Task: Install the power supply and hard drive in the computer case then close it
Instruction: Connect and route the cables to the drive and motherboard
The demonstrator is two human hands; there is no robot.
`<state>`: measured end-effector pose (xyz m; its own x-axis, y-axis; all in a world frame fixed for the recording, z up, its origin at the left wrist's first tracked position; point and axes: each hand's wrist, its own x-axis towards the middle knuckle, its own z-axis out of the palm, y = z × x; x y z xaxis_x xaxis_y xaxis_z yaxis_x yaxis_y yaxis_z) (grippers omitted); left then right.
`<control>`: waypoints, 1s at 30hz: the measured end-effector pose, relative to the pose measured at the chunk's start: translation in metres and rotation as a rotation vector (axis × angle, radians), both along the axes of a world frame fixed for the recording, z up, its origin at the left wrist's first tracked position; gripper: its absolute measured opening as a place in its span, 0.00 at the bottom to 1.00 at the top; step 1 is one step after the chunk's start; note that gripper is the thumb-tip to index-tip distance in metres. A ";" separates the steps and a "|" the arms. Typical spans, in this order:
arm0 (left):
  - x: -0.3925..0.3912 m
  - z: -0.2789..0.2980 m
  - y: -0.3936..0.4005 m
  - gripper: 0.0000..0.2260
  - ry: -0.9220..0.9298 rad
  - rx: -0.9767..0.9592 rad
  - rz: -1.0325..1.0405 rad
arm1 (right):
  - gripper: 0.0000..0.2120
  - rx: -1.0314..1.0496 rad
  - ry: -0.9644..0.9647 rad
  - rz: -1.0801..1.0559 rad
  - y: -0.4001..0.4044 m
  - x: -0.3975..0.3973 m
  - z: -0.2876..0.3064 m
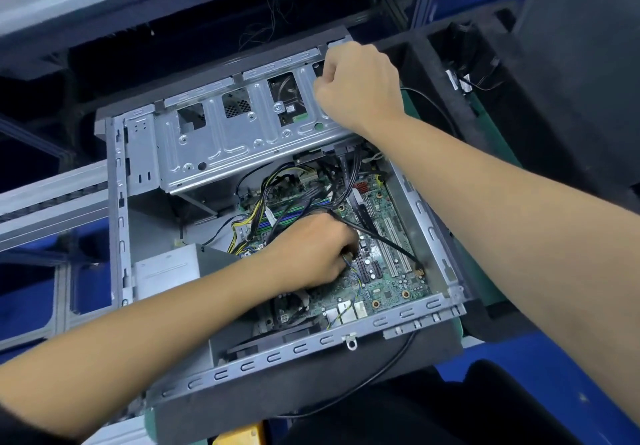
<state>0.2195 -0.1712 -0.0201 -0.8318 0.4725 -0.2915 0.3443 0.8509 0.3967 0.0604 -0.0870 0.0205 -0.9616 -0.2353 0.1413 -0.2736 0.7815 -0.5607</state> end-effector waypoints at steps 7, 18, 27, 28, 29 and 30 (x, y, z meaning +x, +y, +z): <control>0.001 0.005 -0.006 0.08 0.047 0.034 0.137 | 0.11 0.001 -0.011 -0.006 0.000 0.002 0.002; 0.019 -0.010 0.018 0.07 0.030 -0.110 -0.160 | 0.11 -0.004 -0.014 0.007 0.000 0.004 0.004; 0.019 -0.019 0.026 0.03 0.010 -0.281 -0.238 | 0.11 -0.010 -0.021 0.015 0.001 0.004 0.005; 0.019 -0.020 0.027 0.03 0.009 -0.302 -0.245 | 0.12 -0.009 -0.021 0.017 0.001 0.004 0.005; 0.018 -0.021 0.028 0.03 0.010 -0.322 -0.248 | 0.12 -0.008 -0.020 0.020 0.001 0.004 0.005; 0.018 -0.022 0.029 0.02 0.010 -0.337 -0.249 | 0.12 -0.007 -0.019 0.022 0.002 0.004 0.005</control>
<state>0.2373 -0.1418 -0.0421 -0.7079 0.5385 -0.4571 0.5579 0.8231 0.1057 0.0645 -0.0853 0.0260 -0.9587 -0.2554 0.1248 -0.2799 0.7717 -0.5711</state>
